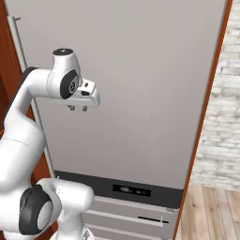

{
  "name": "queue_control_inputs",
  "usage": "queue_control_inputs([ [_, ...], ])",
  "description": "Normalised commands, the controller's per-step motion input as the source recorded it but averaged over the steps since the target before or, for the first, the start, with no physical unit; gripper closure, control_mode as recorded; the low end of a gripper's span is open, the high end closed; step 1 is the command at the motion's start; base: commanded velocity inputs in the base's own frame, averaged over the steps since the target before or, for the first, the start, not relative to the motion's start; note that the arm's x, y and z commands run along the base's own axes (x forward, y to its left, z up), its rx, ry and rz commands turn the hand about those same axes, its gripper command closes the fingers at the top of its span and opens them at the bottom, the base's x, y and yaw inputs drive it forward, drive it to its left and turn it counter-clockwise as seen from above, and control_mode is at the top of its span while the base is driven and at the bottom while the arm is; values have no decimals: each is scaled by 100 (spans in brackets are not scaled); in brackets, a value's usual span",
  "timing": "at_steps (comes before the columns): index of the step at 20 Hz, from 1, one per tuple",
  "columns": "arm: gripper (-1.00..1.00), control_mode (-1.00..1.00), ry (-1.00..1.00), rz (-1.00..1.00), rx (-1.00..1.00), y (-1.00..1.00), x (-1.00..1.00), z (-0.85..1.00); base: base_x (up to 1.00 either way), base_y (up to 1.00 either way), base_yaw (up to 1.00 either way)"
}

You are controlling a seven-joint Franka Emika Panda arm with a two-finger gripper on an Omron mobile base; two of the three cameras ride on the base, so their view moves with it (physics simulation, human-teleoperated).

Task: Retrieve the orange and peach from the fridge and place them into the bowl on the dining table.

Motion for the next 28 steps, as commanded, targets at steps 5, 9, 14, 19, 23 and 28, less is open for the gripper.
queue_control_inputs([
  [5,-100,-100,-3,0,0,0,-36,-3,0,0,0],
  [9,-100,-100,-12,0,0,-5,-66,-17,0,0,0],
  [14,-100,-100,-15,0,0,0,-57,-22,0,0,0],
  [19,-100,-100,-12,0,0,0,-40,-28,0,0,0],
  [23,-100,-100,-7,0,0,0,-26,-28,0,0,0],
  [28,-100,-100,-2,0,2,0,-14,-22,0,0,0],
])
